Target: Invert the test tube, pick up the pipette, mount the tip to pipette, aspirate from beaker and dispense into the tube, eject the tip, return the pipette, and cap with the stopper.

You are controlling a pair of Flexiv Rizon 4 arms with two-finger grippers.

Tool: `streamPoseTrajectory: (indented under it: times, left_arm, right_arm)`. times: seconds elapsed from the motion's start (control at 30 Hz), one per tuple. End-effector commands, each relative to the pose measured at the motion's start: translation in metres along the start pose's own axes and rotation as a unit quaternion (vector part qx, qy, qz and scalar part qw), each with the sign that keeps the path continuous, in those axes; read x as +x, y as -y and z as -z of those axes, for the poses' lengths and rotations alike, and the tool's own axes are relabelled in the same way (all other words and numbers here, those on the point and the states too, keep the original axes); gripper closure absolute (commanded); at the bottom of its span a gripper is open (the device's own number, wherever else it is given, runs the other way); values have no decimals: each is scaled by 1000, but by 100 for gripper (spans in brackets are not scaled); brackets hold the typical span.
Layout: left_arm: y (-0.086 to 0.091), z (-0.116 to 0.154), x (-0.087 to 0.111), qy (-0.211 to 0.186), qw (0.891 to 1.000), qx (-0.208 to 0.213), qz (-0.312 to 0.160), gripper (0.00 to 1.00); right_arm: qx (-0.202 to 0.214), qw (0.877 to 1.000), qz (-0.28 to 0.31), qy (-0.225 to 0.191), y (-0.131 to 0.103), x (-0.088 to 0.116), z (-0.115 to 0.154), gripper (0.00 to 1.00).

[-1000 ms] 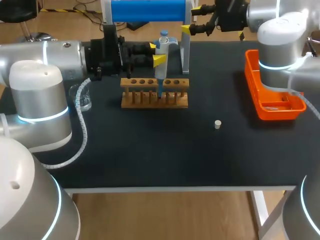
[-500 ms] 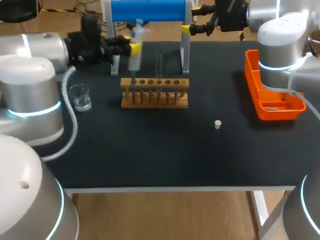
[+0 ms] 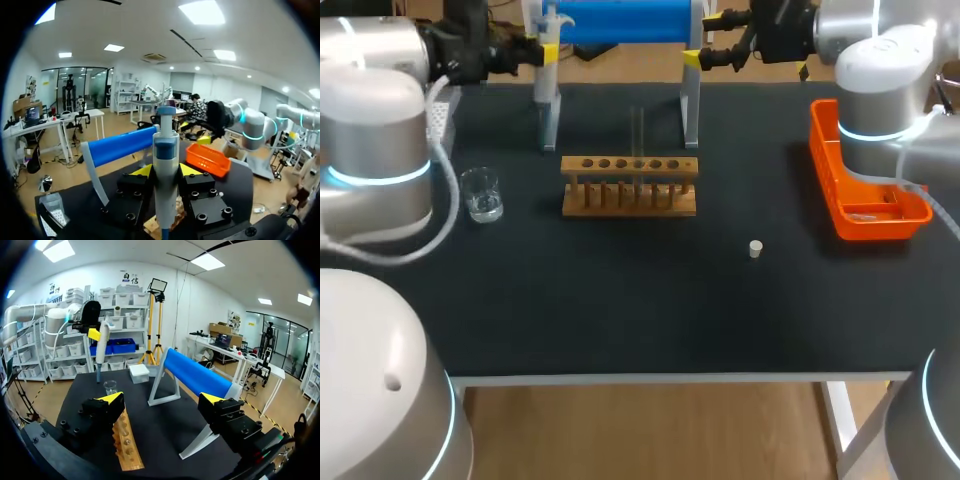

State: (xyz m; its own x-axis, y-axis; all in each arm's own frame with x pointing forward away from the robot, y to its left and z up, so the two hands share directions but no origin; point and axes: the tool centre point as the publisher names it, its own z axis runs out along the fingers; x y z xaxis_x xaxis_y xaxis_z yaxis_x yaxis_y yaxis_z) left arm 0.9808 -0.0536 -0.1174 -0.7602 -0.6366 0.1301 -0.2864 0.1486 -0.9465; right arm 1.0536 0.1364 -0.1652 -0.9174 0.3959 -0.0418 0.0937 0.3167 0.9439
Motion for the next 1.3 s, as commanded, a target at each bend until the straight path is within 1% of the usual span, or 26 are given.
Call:
streamPoseTrajectory:
  times: [0.03,0.1,0.17,0.2,0.73,0.83,0.97,1.07,1.2,1.3]
  left_arm:
    - [12,-25,-8,10,1000,-14,3,100]
    - [15,-32,-13,15,1000,-20,5,100]
    - [17,-36,-10,13,1000,-17,4,100]
    - [16,-34,-9,5,1000,-9,1,100]
    - [16,-34,-9,5,1000,-9,1,100]
    - [13,-44,-22,6,1000,-13,4,100]
    - [12,-56,-46,21,999,-30,6,100]
    - [13,-64,-58,33,999,-33,12,100]
    - [9,-76,-75,61,996,-48,36,100]
    - [3,-82,-83,83,994,-47,51,100]
  right_arm:
    - [0,1000,0,-2,0,-1,1,0]
    - [0,1000,0,-2,0,-1,1,0]
    - [0,1000,0,-2,0,-1,1,0]
    - [0,1000,0,-2,0,-1,1,0]
    - [0,1000,0,-2,0,-1,1,0]
    - [0,1000,0,-2,0,-1,1,0]
    - [0,1000,0,-2,0,-1,1,0]
    - [0,1000,0,-2,0,-1,1,0]
    - [0,1000,0,-2,0,-1,1,0]
    - [0,1000,0,-2,0,-1,1,0]
